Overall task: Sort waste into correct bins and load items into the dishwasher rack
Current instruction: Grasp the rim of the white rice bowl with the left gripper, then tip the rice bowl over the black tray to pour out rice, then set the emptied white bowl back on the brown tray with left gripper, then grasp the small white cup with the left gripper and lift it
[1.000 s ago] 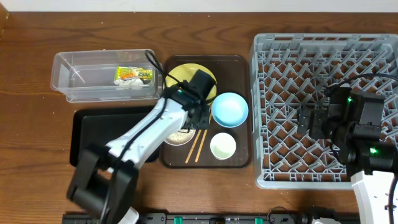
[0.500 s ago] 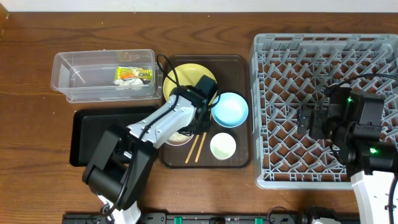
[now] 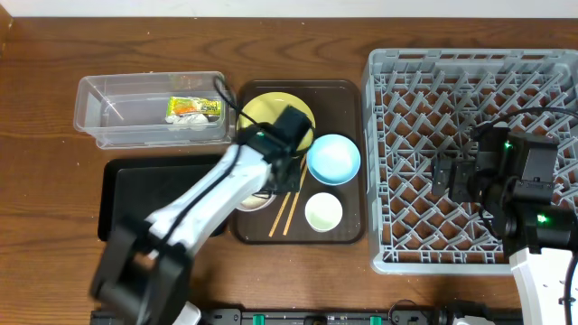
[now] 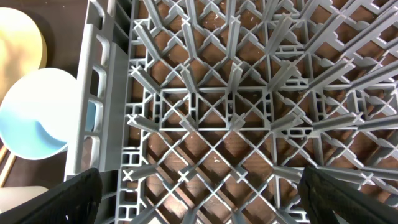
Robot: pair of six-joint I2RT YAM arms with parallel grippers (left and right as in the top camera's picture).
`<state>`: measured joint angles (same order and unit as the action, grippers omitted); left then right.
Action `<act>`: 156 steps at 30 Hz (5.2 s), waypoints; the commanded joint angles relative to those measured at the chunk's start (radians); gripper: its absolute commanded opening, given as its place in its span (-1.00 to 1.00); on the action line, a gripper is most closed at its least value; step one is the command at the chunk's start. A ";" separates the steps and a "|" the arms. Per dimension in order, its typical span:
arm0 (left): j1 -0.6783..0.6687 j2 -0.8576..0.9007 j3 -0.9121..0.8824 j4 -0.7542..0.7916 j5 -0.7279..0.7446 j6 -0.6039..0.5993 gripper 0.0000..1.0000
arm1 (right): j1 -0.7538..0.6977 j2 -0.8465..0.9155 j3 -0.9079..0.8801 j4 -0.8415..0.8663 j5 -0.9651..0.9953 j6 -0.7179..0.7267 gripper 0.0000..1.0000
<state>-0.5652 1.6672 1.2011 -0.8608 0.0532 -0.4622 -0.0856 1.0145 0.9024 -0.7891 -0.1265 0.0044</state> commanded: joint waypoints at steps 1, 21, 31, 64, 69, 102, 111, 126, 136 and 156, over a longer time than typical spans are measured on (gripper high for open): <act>0.051 -0.113 0.026 -0.025 0.017 0.050 -0.88 | 0.027 -0.002 0.022 0.000 -0.005 0.009 0.99; 0.767 -0.171 -0.168 -0.069 0.928 0.590 -0.88 | 0.027 -0.002 0.022 -0.001 -0.005 0.009 0.99; 1.036 -0.171 -0.319 -0.066 1.373 0.801 -0.88 | 0.027 -0.002 0.022 -0.002 -0.005 0.009 0.99; 1.165 -0.171 -0.335 0.053 1.517 0.583 -0.88 | 0.027 -0.002 0.022 -0.016 -0.005 0.009 0.98; 1.165 -0.171 -0.335 0.171 1.485 0.608 -0.88 | 0.027 -0.002 0.022 -0.016 -0.005 0.009 0.99; 0.789 -0.416 -0.318 0.241 0.919 0.373 -0.88 | 0.027 -0.002 0.022 -0.015 -0.005 0.010 0.99; 0.298 -0.396 -0.318 0.336 0.434 0.370 -0.88 | 0.027 -0.002 0.022 -0.016 -0.005 0.010 0.99; 0.061 -0.134 -0.318 0.370 0.214 0.370 -0.76 | 0.027 -0.002 0.022 -0.021 -0.005 0.010 0.98; 0.062 -0.213 -0.265 0.336 0.216 0.370 -0.06 | 0.027 -0.002 0.022 -0.023 -0.005 0.009 0.99; -0.088 -0.174 -0.249 0.327 0.298 0.296 -0.06 | 0.027 -0.002 0.022 -0.023 -0.005 0.010 0.98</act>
<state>-0.6205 1.4448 0.9691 -0.5270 0.3389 -0.1421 -0.0856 1.0145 0.9024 -0.8112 -0.1265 0.0044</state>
